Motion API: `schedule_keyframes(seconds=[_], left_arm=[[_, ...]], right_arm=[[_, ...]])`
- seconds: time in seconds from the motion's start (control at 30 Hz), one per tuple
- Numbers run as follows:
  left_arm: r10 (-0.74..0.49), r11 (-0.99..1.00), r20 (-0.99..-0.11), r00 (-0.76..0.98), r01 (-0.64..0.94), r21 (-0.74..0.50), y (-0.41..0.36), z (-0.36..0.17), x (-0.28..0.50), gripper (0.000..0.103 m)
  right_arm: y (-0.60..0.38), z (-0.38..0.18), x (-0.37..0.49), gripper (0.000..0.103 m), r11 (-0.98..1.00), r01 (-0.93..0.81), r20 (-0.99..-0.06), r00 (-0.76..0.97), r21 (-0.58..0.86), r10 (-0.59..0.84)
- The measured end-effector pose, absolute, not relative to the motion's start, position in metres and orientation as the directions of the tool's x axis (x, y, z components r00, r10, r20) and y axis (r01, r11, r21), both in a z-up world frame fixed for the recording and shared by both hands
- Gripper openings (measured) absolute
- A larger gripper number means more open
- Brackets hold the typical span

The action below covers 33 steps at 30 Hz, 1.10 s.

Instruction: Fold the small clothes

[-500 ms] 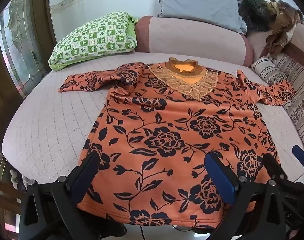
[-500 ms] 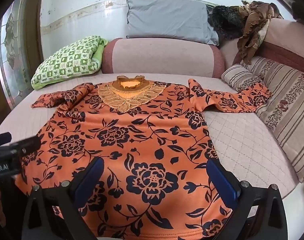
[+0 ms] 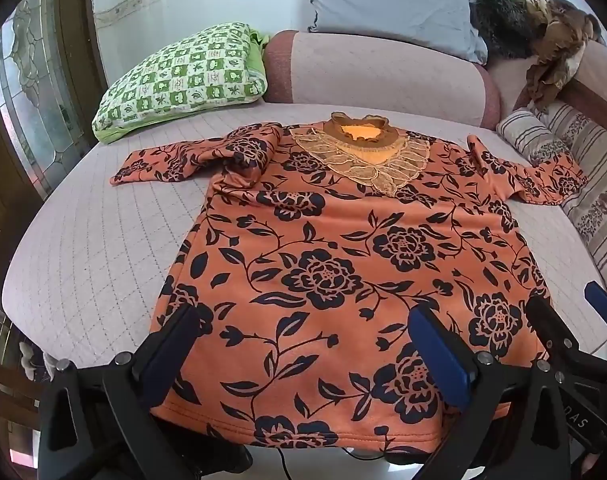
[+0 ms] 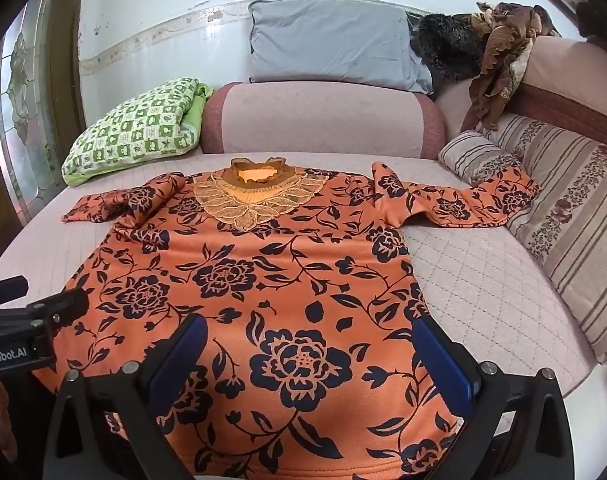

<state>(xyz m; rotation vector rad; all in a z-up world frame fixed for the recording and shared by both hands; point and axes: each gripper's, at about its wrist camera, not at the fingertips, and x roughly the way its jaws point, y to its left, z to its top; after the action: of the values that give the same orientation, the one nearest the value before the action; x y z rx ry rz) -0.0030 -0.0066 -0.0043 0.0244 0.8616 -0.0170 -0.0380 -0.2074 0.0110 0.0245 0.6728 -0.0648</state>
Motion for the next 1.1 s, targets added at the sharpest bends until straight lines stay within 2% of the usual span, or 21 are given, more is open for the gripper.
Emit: schedule_keyframes(seconds=[1.1], left_arm=[[-0.011, 1.000, -0.765, 0.643, 0.028, 0.009, -0.0087, -0.0041, -0.0029, 0.103]], right_arm=[[-0.2042, 0.0092, -0.0316, 0.103, 0.998, 0.060, -0.621, 0.782, 0.000, -0.047]])
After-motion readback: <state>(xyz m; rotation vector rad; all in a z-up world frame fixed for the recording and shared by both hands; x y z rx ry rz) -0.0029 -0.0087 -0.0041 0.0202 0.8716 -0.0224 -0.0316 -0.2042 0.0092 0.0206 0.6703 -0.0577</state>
